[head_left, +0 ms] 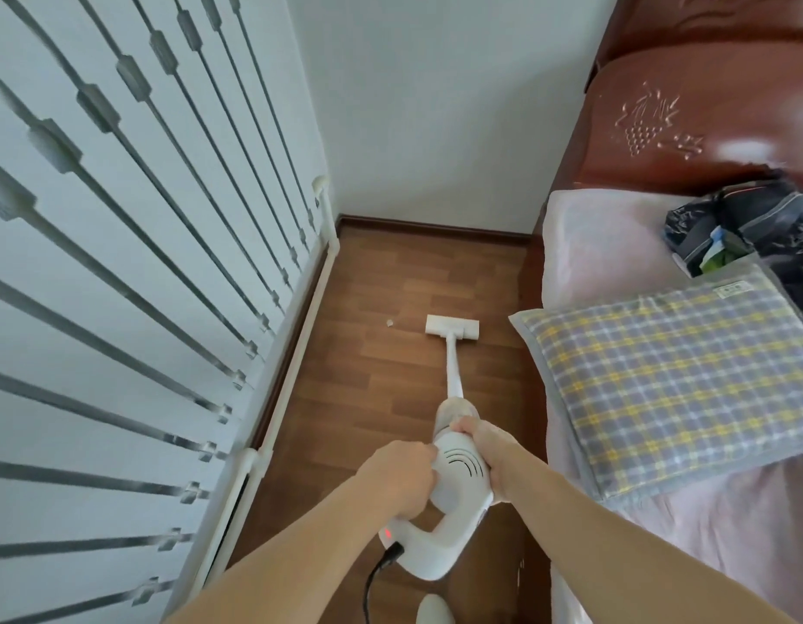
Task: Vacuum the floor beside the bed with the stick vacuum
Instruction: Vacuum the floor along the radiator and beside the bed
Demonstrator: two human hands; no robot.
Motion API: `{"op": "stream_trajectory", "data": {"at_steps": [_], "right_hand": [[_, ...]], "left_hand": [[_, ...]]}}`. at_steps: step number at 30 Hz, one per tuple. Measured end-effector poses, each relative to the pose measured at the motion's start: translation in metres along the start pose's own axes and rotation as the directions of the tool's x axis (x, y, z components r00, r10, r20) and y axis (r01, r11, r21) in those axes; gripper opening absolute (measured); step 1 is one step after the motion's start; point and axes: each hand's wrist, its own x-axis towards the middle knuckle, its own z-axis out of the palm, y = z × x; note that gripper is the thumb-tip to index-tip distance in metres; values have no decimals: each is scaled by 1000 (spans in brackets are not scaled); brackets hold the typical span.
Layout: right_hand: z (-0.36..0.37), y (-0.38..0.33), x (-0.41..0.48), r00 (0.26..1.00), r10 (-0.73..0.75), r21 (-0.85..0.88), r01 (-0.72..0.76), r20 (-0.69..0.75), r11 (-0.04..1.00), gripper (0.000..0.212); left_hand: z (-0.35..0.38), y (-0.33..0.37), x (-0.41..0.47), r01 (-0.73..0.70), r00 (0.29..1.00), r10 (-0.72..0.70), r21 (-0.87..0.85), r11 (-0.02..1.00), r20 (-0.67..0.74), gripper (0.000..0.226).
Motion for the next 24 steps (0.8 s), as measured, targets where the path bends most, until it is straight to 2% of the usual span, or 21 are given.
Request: {"op": "stream_trajectory", "data": {"at_steps": [5, 17, 24], "right_hand": [[1, -2, 10, 998, 67, -19, -67, 3, 998, 42], [-13, -66, 58, 999, 39, 11, -39, -11, 999, 43], [-18, -42, 58, 998, 57, 2, -57, -31, 998, 47]], "left_hand": [[-7, -2, 8, 2, 998, 1, -43, 999, 65, 42], [-45, 6, 88, -20, 997, 18, 17, 1000, 79, 44], [-25, 7, 79, -35, 994, 32, 33, 999, 104, 45]]}}
